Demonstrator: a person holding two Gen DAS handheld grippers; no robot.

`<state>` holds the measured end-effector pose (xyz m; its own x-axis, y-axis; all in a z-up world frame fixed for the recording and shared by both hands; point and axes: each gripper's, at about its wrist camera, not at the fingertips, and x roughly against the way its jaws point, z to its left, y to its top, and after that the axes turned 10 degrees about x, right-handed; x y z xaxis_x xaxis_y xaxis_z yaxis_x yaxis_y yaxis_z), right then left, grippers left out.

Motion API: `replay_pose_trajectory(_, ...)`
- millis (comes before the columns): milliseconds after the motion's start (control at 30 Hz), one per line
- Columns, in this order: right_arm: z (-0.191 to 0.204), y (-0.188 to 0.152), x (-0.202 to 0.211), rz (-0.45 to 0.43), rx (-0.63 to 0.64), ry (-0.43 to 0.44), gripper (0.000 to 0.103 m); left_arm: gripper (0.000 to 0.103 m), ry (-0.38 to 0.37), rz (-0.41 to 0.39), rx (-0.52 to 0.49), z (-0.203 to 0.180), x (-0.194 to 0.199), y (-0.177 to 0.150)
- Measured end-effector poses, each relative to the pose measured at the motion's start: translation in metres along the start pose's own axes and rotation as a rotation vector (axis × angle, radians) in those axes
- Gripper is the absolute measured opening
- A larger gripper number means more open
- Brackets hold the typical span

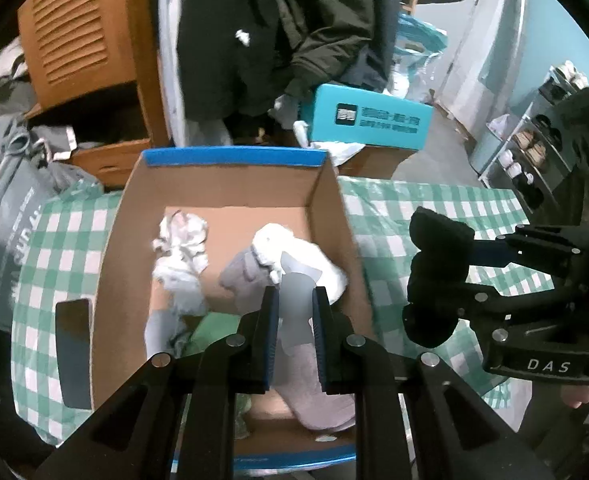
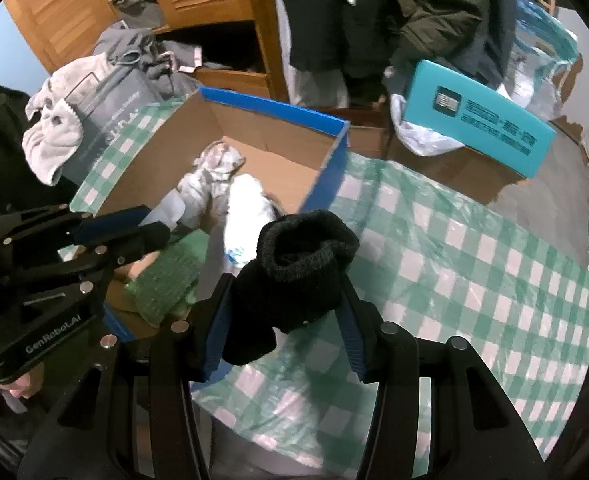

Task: Organize soft objects
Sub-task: 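Carry the white tag and black sock over the cardboard box with both tools, then open both tools over the box to drop the tag and black sock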

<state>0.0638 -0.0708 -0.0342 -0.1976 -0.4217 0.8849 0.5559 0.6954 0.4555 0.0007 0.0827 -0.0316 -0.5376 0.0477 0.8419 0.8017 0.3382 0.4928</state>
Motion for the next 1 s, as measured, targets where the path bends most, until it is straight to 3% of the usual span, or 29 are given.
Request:
replay_pose_trajectory(133, 0.013, 0.010, -0.009, 0.005, 0.024, 0.023, 0.049, 0.016, 0.016, 0.005, 0.024, 0.014, -0.001, -0.002)
replay_pose_trajectory(267, 0.026, 0.018, -0.019, 0.015, 0.046, 0.040, 0.050, 0.016, 0.088, -0.012, 0.015, 0.025, -0.004, -0.007)
replay_pose_trajectory(700, 0.043, 0.027, -0.046, 0.050, 0.068, 0.102, 0.052, 0.020, 0.082, 0.027, 0.123, 0.053, -0.004, -0.014)
replay_pose_trajectory(1000, 0.033, 0.027, -0.039, 0.028, 0.029, 0.100, 0.058, 0.042, 0.092, -0.004, 0.132, 0.052, 0.005, -0.011)
